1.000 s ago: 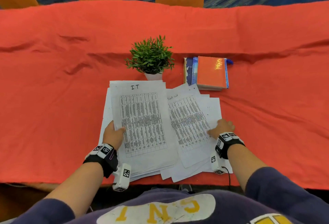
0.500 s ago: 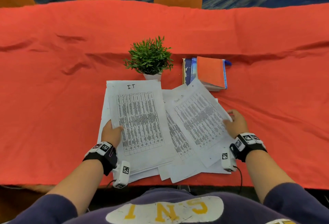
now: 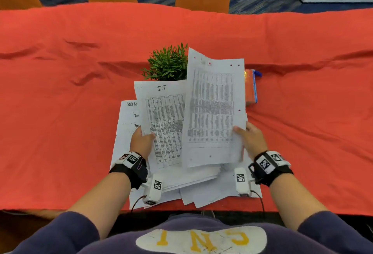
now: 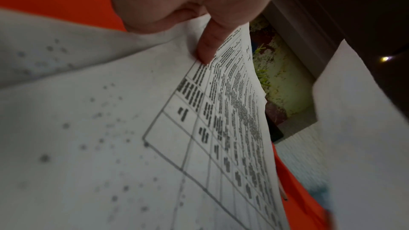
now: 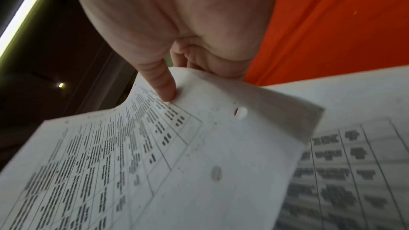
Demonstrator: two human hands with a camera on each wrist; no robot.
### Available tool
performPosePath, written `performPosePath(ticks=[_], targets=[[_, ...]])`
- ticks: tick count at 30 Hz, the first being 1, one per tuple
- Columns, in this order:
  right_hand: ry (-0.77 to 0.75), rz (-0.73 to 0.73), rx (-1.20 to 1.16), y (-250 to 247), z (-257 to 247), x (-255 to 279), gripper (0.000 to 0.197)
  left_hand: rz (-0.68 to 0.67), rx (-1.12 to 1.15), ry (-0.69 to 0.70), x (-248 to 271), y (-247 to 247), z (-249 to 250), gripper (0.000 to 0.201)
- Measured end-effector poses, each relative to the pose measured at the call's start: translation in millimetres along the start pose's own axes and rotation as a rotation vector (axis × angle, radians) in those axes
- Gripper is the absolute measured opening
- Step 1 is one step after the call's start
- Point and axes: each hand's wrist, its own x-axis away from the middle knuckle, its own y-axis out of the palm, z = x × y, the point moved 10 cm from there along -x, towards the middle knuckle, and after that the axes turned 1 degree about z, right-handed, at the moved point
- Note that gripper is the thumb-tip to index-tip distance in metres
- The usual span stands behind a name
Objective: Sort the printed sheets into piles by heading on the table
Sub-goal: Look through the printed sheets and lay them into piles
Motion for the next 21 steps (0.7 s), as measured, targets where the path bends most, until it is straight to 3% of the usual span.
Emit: performPosePath(ticks=[3, 7, 11, 12, 16, 21], targets=[[0.021, -0.108, 0.093, 37, 8, 8, 0.009, -0.063, 0.045, -0.014, 5, 16, 9, 0.041], [0.04, -0.118, 0.192, 52, 17, 14, 0.013, -0.13, 0.123, -0.021, 16, 32, 14, 0.028], [0.041, -0.112, 0.144, 56, 12, 22, 0.027, -0.141, 0.139, -0.086, 24, 37, 7, 0.073], [0.043, -0.121, 0.123, 57, 11, 24, 0.031, -0.133, 0.121, -0.06, 27, 37, 9, 0.076], [-0.003, -0.151, 0.157, 61, -2, 29, 0.039, -0.084, 0.022, 0.191, 38, 33, 38, 0.038], [-0.133, -0.137, 0.122, 58, -40, 33, 0.042, -0.044, 0.077, 0.301, 41, 26, 63, 0.026]])
